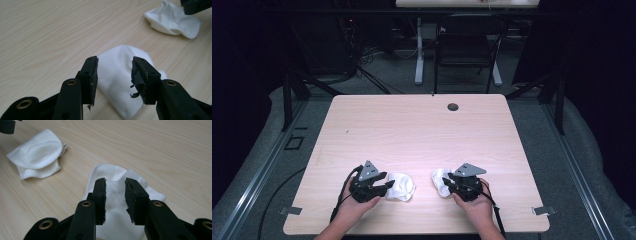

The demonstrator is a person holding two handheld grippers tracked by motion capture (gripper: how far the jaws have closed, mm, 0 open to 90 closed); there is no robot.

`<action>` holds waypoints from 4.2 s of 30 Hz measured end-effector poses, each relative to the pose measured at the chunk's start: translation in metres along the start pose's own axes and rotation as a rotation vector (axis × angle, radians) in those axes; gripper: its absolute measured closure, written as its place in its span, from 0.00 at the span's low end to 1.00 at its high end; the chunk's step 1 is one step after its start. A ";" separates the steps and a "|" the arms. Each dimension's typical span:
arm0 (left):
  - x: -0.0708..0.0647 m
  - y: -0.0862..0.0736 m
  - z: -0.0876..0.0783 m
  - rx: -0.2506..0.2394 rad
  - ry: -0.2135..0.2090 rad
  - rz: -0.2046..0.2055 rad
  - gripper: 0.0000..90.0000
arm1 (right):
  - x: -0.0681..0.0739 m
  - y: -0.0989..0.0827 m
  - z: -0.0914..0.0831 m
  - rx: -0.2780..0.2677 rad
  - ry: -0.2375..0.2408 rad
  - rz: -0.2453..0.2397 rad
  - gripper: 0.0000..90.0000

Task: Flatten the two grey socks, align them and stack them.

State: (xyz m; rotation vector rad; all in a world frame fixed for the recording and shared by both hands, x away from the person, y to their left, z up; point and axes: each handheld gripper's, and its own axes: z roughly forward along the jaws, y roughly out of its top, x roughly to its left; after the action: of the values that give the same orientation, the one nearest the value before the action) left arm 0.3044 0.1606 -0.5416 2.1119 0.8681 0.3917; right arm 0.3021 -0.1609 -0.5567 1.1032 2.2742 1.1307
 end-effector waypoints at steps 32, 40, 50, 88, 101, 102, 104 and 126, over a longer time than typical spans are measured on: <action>-0.038 0.004 0.056 0.118 -0.053 0.074 0.96 | 0.000 0.000 -0.005 -0.030 0.015 0.016 0.77; -0.035 0.009 0.043 0.050 -0.066 0.057 0.98 | 0.012 0.004 0.000 0.001 0.059 -0.029 0.86; -0.024 0.013 0.023 0.005 -0.048 0.028 0.98 | 0.047 0.018 0.028 0.063 0.194 -0.081 1.00; 0.011 -0.022 -0.017 0.057 0.018 -0.047 0.96 | 0.054 0.003 0.034 0.190 0.124 -0.137 1.00; 0.013 -0.037 -0.017 0.152 0.026 -0.064 0.88 | 0.053 -0.001 0.027 0.194 0.099 -0.132 1.00; 0.013 -0.038 -0.016 0.160 0.029 -0.062 0.88 | 0.052 -0.001 0.027 0.191 0.098 -0.129 1.00; 0.013 -0.039 -0.015 0.175 0.038 -0.054 0.88 | 0.051 -0.002 0.028 0.179 0.100 -0.122 1.00; 0.022 -0.028 -0.020 0.054 0.077 -0.054 0.76 | 0.044 0.006 0.016 0.088 0.095 -0.127 0.88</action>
State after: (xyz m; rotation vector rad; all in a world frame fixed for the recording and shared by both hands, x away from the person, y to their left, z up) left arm 0.2973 0.1998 -0.5517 2.1293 0.9876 0.4280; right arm 0.2874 -0.1160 -0.5610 0.9398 2.4506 1.0630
